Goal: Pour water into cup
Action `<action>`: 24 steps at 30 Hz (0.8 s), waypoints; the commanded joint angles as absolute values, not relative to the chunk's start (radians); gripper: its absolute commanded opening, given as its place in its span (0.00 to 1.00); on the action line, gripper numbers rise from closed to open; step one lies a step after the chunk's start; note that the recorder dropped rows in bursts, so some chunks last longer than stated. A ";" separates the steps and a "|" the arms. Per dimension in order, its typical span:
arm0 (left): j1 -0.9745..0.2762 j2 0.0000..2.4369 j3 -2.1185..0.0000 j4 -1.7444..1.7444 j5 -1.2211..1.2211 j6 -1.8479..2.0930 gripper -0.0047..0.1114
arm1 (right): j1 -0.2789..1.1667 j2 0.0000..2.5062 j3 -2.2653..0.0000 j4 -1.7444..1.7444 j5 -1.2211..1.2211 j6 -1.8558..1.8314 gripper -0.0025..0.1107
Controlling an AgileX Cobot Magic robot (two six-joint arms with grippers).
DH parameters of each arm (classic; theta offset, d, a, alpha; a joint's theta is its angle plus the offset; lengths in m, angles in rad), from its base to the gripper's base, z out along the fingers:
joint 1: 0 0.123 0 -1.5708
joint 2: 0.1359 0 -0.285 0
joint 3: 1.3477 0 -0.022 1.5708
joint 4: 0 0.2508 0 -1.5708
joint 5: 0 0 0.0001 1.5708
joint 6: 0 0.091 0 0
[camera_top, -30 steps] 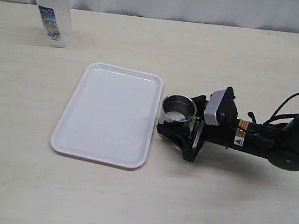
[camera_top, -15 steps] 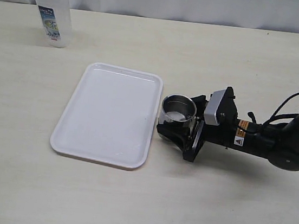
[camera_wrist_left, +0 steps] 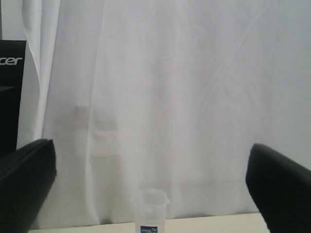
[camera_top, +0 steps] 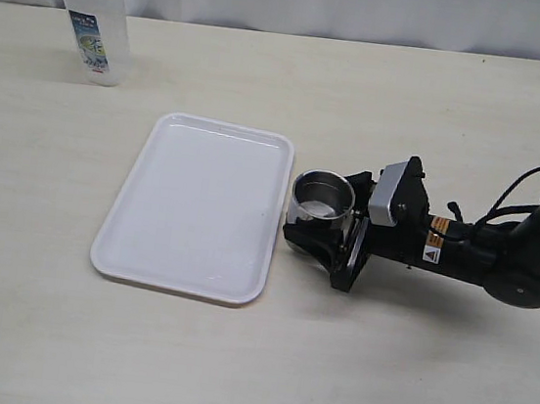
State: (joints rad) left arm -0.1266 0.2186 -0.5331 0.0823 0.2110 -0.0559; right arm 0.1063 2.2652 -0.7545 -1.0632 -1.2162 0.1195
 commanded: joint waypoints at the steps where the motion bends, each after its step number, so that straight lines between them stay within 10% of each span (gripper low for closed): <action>1: -0.126 0.175 -0.432 0.010 0.145 0.172 0.95 | 0.107 2.265 -0.756 -1.056 -1.221 0.119 0.06; 24: -0.035 0.000 -0.102 -0.007 0.143 0.205 0.95 | 0.107 2.265 -0.756 -1.056 -1.221 0.119 0.06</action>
